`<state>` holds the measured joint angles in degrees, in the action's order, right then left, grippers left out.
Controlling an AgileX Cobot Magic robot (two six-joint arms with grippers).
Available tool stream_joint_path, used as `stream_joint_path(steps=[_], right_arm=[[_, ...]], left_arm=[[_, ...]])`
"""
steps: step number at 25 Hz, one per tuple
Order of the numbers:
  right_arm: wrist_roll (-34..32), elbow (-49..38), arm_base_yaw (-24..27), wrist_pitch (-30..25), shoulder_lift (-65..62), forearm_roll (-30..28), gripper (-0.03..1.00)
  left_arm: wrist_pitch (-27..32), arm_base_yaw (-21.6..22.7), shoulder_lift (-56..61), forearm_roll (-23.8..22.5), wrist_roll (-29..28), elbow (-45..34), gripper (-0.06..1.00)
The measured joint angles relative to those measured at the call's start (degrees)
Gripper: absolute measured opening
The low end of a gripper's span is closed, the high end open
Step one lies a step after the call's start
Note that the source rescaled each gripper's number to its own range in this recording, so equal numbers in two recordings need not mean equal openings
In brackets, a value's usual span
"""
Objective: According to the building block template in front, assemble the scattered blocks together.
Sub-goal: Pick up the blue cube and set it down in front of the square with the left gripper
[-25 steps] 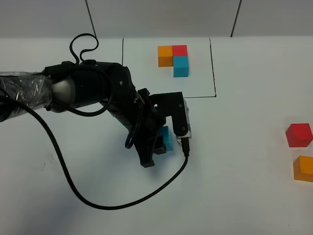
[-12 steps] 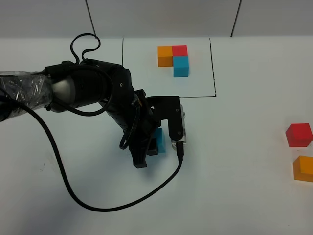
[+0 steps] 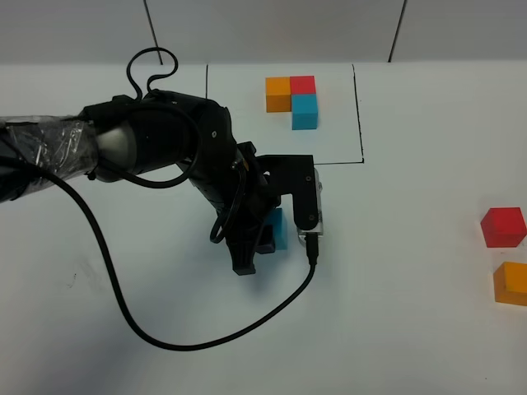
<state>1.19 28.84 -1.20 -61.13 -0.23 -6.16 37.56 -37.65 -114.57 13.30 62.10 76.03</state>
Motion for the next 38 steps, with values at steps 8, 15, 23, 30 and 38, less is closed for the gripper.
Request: stream_joint_path(steps=[8, 15, 23, 30, 38], right_arm=[[0.0, 0.0, 0.0, 0.0, 0.0, 0.0, 0.0], [0.0, 0.0, 0.0, 0.0, 0.0, 0.0, 0.0], [0.0, 0.0, 0.0, 0.0, 0.0, 0.0, 0.0], [0.0, 0.0, 0.0, 0.0, 0.0, 0.0, 0.0], [0.0, 0.0, 0.0, 0.0, 0.0, 0.0, 0.0]], left_arm=[[1.27, -0.98, -3.32, -0.36, -0.14, 2.4, 0.54], [0.94, -1.1, -5.67, -0.36, -0.14, 2.65, 0.54], [0.41, -1.1, -8.08, -0.36, -0.14, 2.84, 0.54], [0.41, -1.1, -8.43, -0.21, -0.14, 3.23, 0.54], [-0.31, -1.1, -8.49, -0.07, -0.14, 3.23, 0.54]])
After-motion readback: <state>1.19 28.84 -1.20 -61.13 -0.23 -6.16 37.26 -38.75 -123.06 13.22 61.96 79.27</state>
